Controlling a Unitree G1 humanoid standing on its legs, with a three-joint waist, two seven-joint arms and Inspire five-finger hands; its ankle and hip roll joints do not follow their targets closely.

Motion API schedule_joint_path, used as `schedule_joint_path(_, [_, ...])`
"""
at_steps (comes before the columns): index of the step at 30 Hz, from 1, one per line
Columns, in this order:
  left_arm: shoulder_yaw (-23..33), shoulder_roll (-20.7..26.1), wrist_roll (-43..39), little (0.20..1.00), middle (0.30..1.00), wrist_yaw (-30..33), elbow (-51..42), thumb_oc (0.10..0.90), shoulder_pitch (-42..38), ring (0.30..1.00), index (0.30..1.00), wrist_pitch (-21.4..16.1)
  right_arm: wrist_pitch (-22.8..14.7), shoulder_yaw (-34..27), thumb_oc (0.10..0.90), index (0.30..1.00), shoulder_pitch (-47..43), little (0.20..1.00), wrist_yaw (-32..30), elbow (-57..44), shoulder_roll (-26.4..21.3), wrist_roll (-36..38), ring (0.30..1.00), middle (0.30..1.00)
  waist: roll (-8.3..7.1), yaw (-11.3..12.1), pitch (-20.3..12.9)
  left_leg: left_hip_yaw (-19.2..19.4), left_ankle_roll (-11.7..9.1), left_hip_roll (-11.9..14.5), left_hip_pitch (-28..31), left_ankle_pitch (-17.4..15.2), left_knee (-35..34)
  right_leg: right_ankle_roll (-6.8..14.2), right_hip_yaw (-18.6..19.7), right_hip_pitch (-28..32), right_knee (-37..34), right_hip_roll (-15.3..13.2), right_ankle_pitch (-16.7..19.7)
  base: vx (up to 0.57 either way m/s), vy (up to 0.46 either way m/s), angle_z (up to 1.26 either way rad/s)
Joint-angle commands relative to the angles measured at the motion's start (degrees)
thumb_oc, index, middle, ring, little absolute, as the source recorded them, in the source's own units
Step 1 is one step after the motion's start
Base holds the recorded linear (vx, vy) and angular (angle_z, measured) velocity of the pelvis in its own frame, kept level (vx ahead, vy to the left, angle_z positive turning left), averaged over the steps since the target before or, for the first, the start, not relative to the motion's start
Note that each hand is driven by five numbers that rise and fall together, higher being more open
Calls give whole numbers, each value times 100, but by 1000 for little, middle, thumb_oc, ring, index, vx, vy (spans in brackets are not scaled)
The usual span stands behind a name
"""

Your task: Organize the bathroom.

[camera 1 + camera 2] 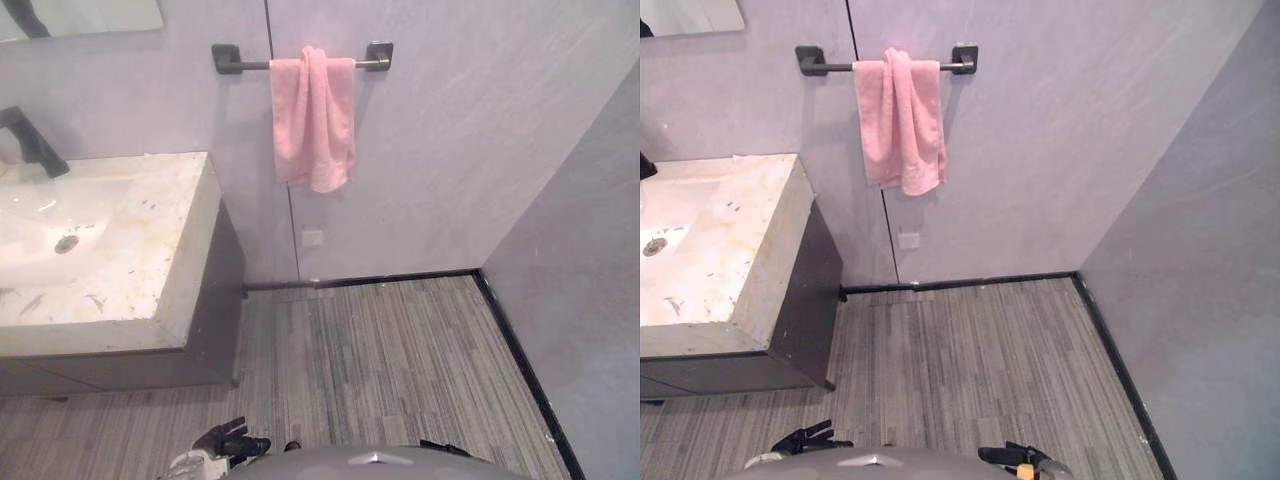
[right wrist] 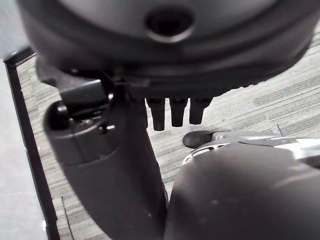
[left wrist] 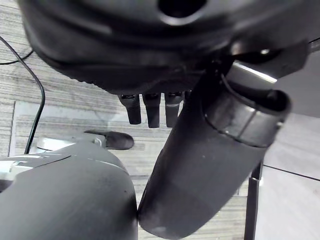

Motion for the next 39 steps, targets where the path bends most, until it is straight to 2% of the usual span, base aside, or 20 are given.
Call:
schedule_joint_path(1, [12,-72,-20,900,900,197,319,800,-159,900,900,-113,-736,253,800,900,-41,900,-27,67,-92,-245,900,900,-133,123,173,-39,-74,209,28,-439,323,-86,-59,-319,277,-181,-143,28,-88,1])
schedule_joint_path(3, [-45,-37,117,900,900,127,168,800,-167,900,900,-326,-1084,324,800,900,-92,900,-144,-216,-142,-134,900,900,-174,115,245,-84,-81,208,-122,-539,756,-134,30,-372,376,-181,-150,28,-96,2])
schedule_joint_path(5, [-44,25,-263,900,900,21,-73,800,-218,900,900,-538,-1337,439,800,900,-208,900,-217,-677,-290,-388,900,900,-256,131,443,-155,-72,163,-627,-490,1822,-241,176,-422,504,-180,-136,-29,-116,-2])
schedule_joint_path(7, [69,165,-627,900,900,-22,-497,800,-220,900,900,-723,-1455,585,800,900,-278,900,-364,-1306,-515,-352,900,900,-268,200,732,-392,-121,95,-1622,181,3372,-424,296,-464,648,-67,-116,-82,-122,-15])
schedule_joint_path(9, [227,324,-759,900,900,74,-1202,800,-191,900,900,-763,-1448,592,800,900,-301,900,-550,-2092,-739,-224,900,900,-226,235,935,-404,-134,107,-2057,457,3939,-531,338,-449,783,1,-144,-13,-62,-27])
schedule_joint_path(11, [294,432,-892,900,900,209,-1686,800,-171,900,900,-922,-1682,522,800,900,-274,900,-741,-2557,-865,-220,900,900,-197,237,1009,-247,-152,178,-2076,496,3798,-565,313,-375,810,0,-198,126,18,-7])
schedule_joint_path(14, [267,558,-820,900,900,717,-2962,800,-193,900,900,-1014,-1774,448,800,900,-208,900,-1384,-3826,-977,-118,900,900,-27,256,1001,245,-172,-37,-1720,528,1989,-455,275,-248,736,124,-273,235,99,22])
schedule_joint_path(15, [229,570,-831,900,900,767,-3089,800,-204,900,900,-1069,-1818,440,800,900,-177,900,-1464,-3982,-978,-145,900,900,11,247,994,399,-189,-35,-1685,577,1692,-456,240,-221,720,158,-290,320,118,50])
schedule_joint_path(16, [118,614,-884,900,900,780,-3409,800,-249,900,900,-1239,-2065,404,800,900,-60,900,-1586,-4236,-986,-192,900,900,113,204,967,810,-270,-11,-1675,797,1048,-460,114,-122,693,260,-347,329,91,63])
schedule_joint_path(17, [39,639,-873,900,900,845,-3773,800,-264,900,900,-1176,-2169,386,800,900,57,900,-1627,-4387,-987,-173,900,900,123,194,947,938,-304,18,-1695,967,785,-462,42,-20,664,295,-384,310,79,77])
schedule_joint_path(18, [16,651,-835,900,900,891,-3904,800,-263,900,900,-1141,-2183,386,800,900,88,900,-1644,-4435,-981,-178,900,900,120,195,940,937,-308,18,-1701,992,723,-458,27,12,657,298,-395,281,68,76])
schedule_joint_path(21, [-106,786,-432,900,900,1072,-4857,800,-246,900,900,-959,-2324,440,800,900,212,900,-1700,-4620,-938,-143,900,900,24,260,800,895,-196,-108,-1536,660,255,-302,-6,276,584,192,-458,295,121,31])
schedule_joint_path(24, [-92,890,-427,900,900,1124,-5545,800,-143,900,900,-799,-2283,375,800,900,392,900,-1618,-4636,-755,-234,900,900,-19,326,560,681,79,-244,-1177,378,17,-108,-49,372,778,-3,-602,346,208,-20])
schedule_joint_path(25, [-128,976,-187,900,900,1085,-5732,800,-156,900,900,-840,-2195,399,800,900,470,900,-1622,-4671,-665,-322,900,900,-55,263,494,598,245,-320,-1005,279,-16,87,-71,62,1462,-169,-411,255,215,-36])
schedule_joint_path(26, [-151,999,-178,900,900,1068,-5795,800,-163,900,900,-825,-2194,404,800,900,486,900,-1646,-4673,-651,-328,900,900,-47,240,489,569,280,-328,-962,264,-16,136,-54,-96,1745,-212,-310,223,244,-25])
schedule_joint_path(28, [-315,1111,-252,900,900,870,-5986,800,-254,900,900,-755,-2211,338,800,900,618,900,-1718,-4687,-611,-193,900,900,44,142,518,439,427,-344,-757,173,-16,203,-2,-823,3386,-393,69,182,223,8])
schedule_joint_path(31, [-566,1200,-80,900,900,683,-6109,800,-403,900,900,-693,-2273,292,800,900,597,900,-1916,-4558,-589,26,900,900,14,119,541,351,452,-402,-640,92,2,213,27,-1065,3767,-542,284,148,86,46])
schedule_joint_path(35, [-780,1265,-63,900,900,484,-6171,800,-561,900,900,-639,-2352,275,800,900,523,900,-2181,-4572,-524,54,900,900,21,111,580,393,379,-311,-455,26,-16,167,-275,-914,2493,-686,160,112,-28,30])
schedule_joint_path(38, [-882,1368,-103,900,900,446,-6293,800,-487,900,900,-748,-2399,329,800,900,521,900,-2336,-4891,-534,-73,900,900,-31,75,605,479,309,-257,-342,-73,-16,249,-304,-989,1261,-721,445,78,-91,-11])
schedule_joint_path(39, [-927,1429,-198,900,900,486,-6396,800,-375,900,900,-798,-2464,360,800,900,477,900,-2427,-5104,-611,-227,900,900,-110,-3,615,464,290,-284,-255,-203,-16,388,-105,-1206,551,-725,928,96,-76,-21])
